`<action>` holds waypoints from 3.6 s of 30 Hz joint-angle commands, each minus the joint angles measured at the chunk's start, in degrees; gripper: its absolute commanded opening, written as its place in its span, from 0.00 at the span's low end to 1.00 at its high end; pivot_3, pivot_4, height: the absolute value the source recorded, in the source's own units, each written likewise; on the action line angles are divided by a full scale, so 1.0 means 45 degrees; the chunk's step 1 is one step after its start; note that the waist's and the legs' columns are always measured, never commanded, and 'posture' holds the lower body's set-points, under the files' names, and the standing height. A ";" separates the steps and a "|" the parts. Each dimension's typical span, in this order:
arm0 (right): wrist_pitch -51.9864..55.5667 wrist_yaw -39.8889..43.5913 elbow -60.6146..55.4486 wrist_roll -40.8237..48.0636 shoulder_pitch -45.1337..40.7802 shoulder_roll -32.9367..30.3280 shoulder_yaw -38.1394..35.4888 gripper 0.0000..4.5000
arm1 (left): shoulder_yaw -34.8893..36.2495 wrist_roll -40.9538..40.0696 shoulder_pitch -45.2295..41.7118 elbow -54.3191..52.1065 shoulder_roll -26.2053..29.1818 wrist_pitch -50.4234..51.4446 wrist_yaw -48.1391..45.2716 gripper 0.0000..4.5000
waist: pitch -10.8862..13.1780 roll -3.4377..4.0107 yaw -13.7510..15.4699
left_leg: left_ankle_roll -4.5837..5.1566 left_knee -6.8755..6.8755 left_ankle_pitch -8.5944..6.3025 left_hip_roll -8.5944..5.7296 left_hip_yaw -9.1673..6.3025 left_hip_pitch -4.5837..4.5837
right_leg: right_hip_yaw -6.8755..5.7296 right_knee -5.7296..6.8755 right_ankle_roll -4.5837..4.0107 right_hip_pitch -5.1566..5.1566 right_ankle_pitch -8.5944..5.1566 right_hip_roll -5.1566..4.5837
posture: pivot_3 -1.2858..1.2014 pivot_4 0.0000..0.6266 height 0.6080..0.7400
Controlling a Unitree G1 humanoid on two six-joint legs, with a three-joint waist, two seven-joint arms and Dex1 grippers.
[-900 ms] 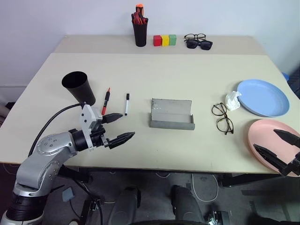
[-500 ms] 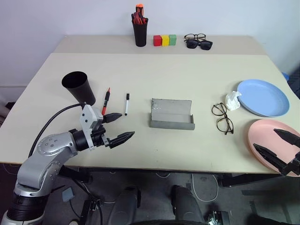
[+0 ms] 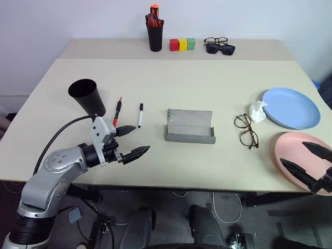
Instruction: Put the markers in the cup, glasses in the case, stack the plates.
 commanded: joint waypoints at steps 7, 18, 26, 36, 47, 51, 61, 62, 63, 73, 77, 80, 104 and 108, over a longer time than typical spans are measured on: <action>-0.0972 0.1376 0.0593 -0.0079 -0.3734 -0.0751 0.2803 0.99 | 0.0342 -0.0884 -0.2799 -0.0029 -0.1329 0.4048 0.3825 1.00 | 0.0010 -0.0017 -0.0040 | 0.0006 0.0011 0.0005 0.0001 0.0001 0.0013 | -0.0003 0.0019 0.0005 0.0011 0.0006 0.0004 | 0.52 0.24 1.00; -0.1395 0.2893 0.2357 -0.0780 -0.7034 -0.0805 0.5852 0.99 | 0.0766 -0.0093 -0.6539 0.1870 -0.3787 0.9865 0.8603 1.00 | 0.0036 -0.0060 0.0023 | 0.0006 0.0024 0.0007 -0.0024 -0.0019 0.0005 | -0.0004 0.0042 0.0079 0.0012 0.0021 0.0005 | 0.52 0.24 1.00; -0.1690 0.3031 0.3021 -0.0869 -0.8072 -0.0625 0.6405 0.99 | 0.1896 0.1410 -0.8568 0.3801 -0.5621 1.2031 1.0676 1.00 | 0.0042 -0.0073 -0.0109 | 0.0000 0.0019 0.0010 -0.0025 -0.0020 0.0009 | -0.0002 0.0048 0.0083 0.0008 0.0036 0.0006 | 0.52 0.24 1.00; -0.1828 0.2935 0.3119 -0.0762 -0.8328 -0.0523 0.6370 0.99 | 0.2746 0.2996 -1.1043 0.7324 -0.6208 1.1591 1.1419 1.00 | 0.0049 -0.0085 -0.0057 | -0.0027 0.0026 0.0025 -0.0030 -0.0020 0.0005 | -0.0002 0.0047 0.0121 0.0011 0.0046 0.0005 | 0.52 0.24 1.00; -0.1673 0.3338 0.3630 -0.0498 -0.8984 -0.0532 0.6380 0.99 | 0.1769 0.4030 -1.2939 1.1534 -0.5907 1.0124 1.0682 1.00 | 0.0051 -0.0087 -0.0174 | -0.0036 0.0021 0.0030 -0.0032 -0.0019 0.0005 | -0.0001 0.0045 0.0136 0.0008 0.0056 0.0004 | 0.52 0.24 1.00; -0.1738 0.3278 0.3513 -0.0510 -0.8881 -0.0409 0.6414 0.99 | 0.1605 0.4368 -1.3448 1.2771 -0.6172 0.9637 1.0753 1.00 | 0.0051 -0.0088 -0.0238 | -0.0037 0.0022 0.0030 -0.0035 -0.0020 0.0001 | -0.0001 0.0045 0.0139 0.0008 0.0059 0.0002 | 0.52 0.24 1.00; -0.1713 0.3198 0.3274 -0.0470 -0.8630 -0.0432 0.6240 1.00 | 0.2450 0.4666 -1.4414 1.5627 -0.6484 0.8593 1.1767 0.69 | 0.0050 -0.0086 -0.0281 | -0.0049 0.0026 0.0038 -0.0036 -0.0019 0.0010 | 0.0002 0.0053 0.0159 0.0012 0.0064 0.0001 | 0.52 0.24 1.00; -0.1693 0.3176 0.3203 -0.0452 -0.8574 -0.0439 0.6217 1.00 | 0.2455 0.4689 -1.4442 1.5718 -0.6462 0.8540 1.1821 0.59 | 0.0050 -0.0086 -0.0279 | -0.0050 0.0027 0.0039 -0.0036 -0.0019 0.0012 | 0.0002 0.0053 0.0159 0.0014 0.0065 0.0001 | 0.52 0.24 1.00; -0.1668 0.3158 0.3148 -0.0435 -0.8523 -0.0448 0.6205 1.00 | 0.2517 0.4696 -1.4485 1.5850 -0.6449 0.8488 1.1880 0.49 | 0.0050 -0.0086 -0.0273 | -0.0051 0.0027 0.0040 -0.0036 -0.0019 0.0011 | 0.0002 0.0053 0.0160 0.0015 0.0065 0.0001 | 0.52 0.24 1.00; -0.1680 0.3043 0.3246 -0.0496 -0.8434 -0.0430 0.6275 1.00 | 0.3209 0.4500 -1.4427 1.5742 -0.6686 0.8468 1.2311 0.02 | 0.0048 -0.0084 -0.0262 | -0.0058 0.0036 0.0045 -0.0042 -0.0020 0.0017 | 0.0004 0.0056 0.0171 0.0026 0.0073 -0.0002 | 0.52 0.24 1.00; -0.1766 0.3029 0.3568 -0.0613 -0.8708 -0.0392 0.6375 1.00 | 0.3033 0.4037 -1.4145 1.3800 -0.7073 0.9576 1.1627 0.02 | 0.0050 -0.0088 -0.0265 | -0.0060 0.0036 0.0046 -0.0043 -0.0020 0.0007 | 0.0004 0.0048 0.0172 0.0025 0.0075 -0.0003 | 0.52 0.24 1.00; -0.1890 0.3028 0.3922 -0.0728 -0.9040 -0.0303 0.6490 1.00 | 0.3287 0.3704 -1.3899 1.1994 -0.7406 1.0346 1.1554 0.02 | 0.0054 -0.0093 -0.0334 | -0.0060 0.0030 0.0046 -0.0042 -0.0019 0.0001 | 0.0009 0.0046 0.0165 0.0010 0.0079 -0.0001 | 0.52 0.24 1.00; -0.2974 0.3668 0.6865 -0.1463 -1.2012 0.1070 0.7793 1.00 | 0.0575 1.0420 -0.8677 0.5942 -0.3350 -0.4026 1.3560 0.02 | 0.0049 -0.0086 -0.0285 | -0.0081 0.0032 0.0065 -0.0038 0.0002 0.0013 | 0.0052 0.0052 0.0094 0.0001 0.0141 0.0008 | 0.52 0.24 1.00; -0.2975 0.3783 0.7022 -0.1498 -1.2270 0.1199 0.7923 1.00 | 0.0711 1.0486 -0.8679 0.7089 -0.3310 -0.4282 1.3766 0.02 | 0.0049 -0.0086 -0.0297 | -0.0081 0.0036 0.0066 -0.0039 0.0002 0.0019 | 0.0052 0.0060 0.0093 0.0003 0.0143 0.0009 | 0.52 0.24 1.00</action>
